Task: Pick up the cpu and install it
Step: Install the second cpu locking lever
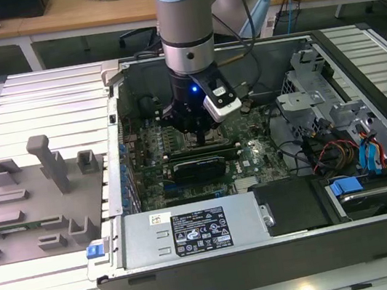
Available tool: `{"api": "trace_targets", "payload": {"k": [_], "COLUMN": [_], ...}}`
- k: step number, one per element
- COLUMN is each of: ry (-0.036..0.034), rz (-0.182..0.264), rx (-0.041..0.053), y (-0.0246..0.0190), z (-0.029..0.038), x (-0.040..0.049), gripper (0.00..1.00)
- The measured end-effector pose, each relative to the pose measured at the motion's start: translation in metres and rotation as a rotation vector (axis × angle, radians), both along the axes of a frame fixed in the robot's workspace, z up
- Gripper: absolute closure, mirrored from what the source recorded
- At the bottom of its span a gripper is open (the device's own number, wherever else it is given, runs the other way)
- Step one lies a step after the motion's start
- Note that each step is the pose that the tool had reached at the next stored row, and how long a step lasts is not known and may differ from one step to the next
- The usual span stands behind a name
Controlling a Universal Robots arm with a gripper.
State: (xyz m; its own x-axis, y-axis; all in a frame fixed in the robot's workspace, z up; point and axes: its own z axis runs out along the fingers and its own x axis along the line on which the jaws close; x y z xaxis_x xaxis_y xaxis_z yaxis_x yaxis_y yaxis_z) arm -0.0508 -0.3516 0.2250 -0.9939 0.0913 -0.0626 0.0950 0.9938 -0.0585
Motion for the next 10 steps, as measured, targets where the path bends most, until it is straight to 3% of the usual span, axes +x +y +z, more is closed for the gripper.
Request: {"api": "trace_targets", "payload": {"k": [10], "ry": [-0.0033], "rz": [0.0], "rx": [0.0001], "y": [0.0], "z": [-0.0056], "x": [-0.016], "gripper": [0.89]}}
